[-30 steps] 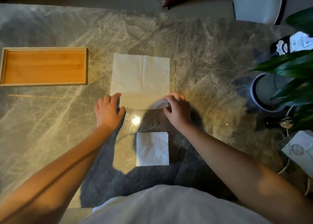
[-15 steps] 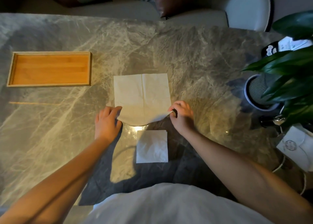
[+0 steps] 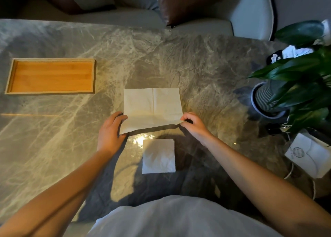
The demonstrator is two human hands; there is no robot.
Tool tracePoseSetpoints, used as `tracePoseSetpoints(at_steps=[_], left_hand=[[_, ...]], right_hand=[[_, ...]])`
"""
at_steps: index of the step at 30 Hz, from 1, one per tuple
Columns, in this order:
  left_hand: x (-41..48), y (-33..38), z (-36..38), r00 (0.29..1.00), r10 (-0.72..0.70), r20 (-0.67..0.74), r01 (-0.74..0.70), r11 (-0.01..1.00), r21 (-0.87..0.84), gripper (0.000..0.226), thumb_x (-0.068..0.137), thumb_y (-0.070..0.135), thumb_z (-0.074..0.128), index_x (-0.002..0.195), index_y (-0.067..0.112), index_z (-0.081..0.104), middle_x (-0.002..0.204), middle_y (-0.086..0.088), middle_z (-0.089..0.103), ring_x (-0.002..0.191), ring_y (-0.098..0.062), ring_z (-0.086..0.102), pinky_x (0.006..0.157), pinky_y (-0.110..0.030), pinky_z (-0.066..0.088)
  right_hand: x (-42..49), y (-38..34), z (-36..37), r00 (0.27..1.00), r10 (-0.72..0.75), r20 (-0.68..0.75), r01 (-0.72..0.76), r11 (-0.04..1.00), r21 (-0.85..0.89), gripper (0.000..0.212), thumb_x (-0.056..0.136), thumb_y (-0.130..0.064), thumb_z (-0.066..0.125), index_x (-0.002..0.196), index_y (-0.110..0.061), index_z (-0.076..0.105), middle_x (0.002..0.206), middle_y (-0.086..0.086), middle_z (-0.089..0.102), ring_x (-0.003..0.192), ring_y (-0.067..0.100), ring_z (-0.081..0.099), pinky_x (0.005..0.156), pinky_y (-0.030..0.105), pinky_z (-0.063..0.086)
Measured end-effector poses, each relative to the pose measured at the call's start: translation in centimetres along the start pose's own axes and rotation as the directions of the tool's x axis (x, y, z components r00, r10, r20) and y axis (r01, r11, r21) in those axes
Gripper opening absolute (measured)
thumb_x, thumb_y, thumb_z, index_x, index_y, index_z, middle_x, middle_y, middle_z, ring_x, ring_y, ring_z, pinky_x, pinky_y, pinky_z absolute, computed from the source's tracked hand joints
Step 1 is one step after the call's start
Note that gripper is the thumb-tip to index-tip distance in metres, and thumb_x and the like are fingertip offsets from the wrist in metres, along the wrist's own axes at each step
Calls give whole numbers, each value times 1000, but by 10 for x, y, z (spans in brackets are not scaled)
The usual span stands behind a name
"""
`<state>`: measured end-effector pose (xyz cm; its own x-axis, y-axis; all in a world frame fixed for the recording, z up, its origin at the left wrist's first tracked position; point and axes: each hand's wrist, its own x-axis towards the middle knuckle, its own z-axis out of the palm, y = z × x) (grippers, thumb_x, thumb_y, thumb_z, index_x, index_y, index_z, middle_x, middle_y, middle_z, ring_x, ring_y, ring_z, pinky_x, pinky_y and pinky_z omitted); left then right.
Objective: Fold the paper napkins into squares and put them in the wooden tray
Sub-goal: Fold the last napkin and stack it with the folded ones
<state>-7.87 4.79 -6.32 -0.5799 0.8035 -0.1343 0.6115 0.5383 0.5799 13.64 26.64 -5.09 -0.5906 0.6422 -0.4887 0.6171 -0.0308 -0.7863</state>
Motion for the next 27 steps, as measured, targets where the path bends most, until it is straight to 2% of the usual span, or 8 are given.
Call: tracePoseSetpoints(at_steps=[5,9,12,15,18,20,24,27], left_hand=[[11,11,-1,997,-76,26,78,994,-80,33,77,3,64,105,20,58,119,-5,65,105,-28,60,81,-39,52],[14,10,1,995,-94,28,97,987,-127,21,87,2,49,100,19,49,91,-10,67,73,-28,59,59,-36,48],[10,8,1,994,-102,27,105,986,-126,15,91,7,47,101,18,49,84,-10,64,68,-28,58,56,-34,44],[8,6,1,992,-125,16,126,986,-105,14,92,10,44,101,19,48,77,-9,62,64,-29,57,54,-34,43],[7,4,2,990,-142,10,143,987,-79,12,92,12,44,101,19,48,72,-7,62,62,-30,59,53,-33,44],[6,3,3,985,-170,1,170,984,-49,9,94,19,45,102,16,49,75,-7,65,65,-30,61,60,-37,50],[5,0,5,973,-232,-9,232,972,-29,13,95,25,46,92,14,50,69,-6,62,65,-31,60,65,-38,47],[4,0,7,967,-256,6,256,967,-10,14,94,25,47,89,14,53,68,-6,62,65,-31,60,64,-37,46]], right_hand=[[-4,-1,-4,998,-25,-59,22,999,-48,17,84,-6,63,75,-20,60,106,-4,45,93,1,50,74,0,39],[-5,-5,-3,994,-80,-72,76,996,-56,11,82,-9,66,84,-18,60,108,-3,45,96,8,51,79,10,41],[-6,-6,-1,996,-78,-40,76,996,-43,26,81,-8,69,100,-22,58,101,-12,50,85,2,56,74,11,46],[-4,-4,4,1000,-15,1,15,1000,-15,27,86,-11,66,109,-23,59,69,-18,61,59,-2,59,59,10,47],[0,-3,11,998,13,-63,-15,999,-33,23,90,-12,61,113,-12,64,88,-3,68,66,5,62,71,24,53],[0,-3,15,995,29,-90,-32,999,-30,22,92,-13,59,113,-12,63,98,3,69,67,10,63,68,25,53],[0,0,17,990,47,-134,-58,995,-80,14,92,-15,59,102,-7,63,90,10,70,71,25,65,67,38,53],[-1,6,19,985,37,-169,-57,991,-119,20,89,-17,62,86,2,59,79,22,64,69,30,57,64,35,42]])
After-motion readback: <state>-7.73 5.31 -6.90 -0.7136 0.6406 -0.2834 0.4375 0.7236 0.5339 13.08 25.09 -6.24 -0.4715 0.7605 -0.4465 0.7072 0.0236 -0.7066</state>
